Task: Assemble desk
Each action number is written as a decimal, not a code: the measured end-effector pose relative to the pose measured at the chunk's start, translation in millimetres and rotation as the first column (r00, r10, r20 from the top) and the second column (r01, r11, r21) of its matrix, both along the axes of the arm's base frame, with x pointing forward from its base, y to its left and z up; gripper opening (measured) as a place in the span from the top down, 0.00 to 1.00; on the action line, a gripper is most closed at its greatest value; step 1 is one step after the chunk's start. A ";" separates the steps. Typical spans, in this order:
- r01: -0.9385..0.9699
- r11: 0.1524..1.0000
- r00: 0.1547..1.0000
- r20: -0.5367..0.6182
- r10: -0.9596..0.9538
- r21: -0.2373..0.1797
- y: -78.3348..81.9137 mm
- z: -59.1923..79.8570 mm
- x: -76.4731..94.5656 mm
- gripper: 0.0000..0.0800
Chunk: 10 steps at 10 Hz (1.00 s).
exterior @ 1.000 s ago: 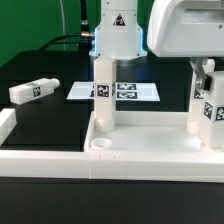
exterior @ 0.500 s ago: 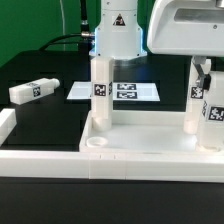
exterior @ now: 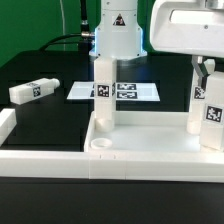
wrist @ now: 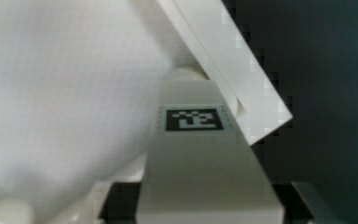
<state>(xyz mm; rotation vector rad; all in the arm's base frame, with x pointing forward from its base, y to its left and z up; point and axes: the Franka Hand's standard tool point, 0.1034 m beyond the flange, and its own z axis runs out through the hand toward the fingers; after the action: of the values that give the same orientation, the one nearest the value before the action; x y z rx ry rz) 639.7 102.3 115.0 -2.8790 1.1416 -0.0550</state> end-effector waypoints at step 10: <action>0.544 0.839 0.839 -0.025 -0.544 0.025 -1.6 -0.4 0.3 0.64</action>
Offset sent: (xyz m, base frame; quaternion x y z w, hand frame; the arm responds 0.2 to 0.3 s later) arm 0.0000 0.0000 0.0000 0.0000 0.0000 0.1296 0.9916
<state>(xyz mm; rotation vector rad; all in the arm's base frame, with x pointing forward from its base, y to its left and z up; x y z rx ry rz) 640.0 100.8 114.6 -2.4274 1.9060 -0.0295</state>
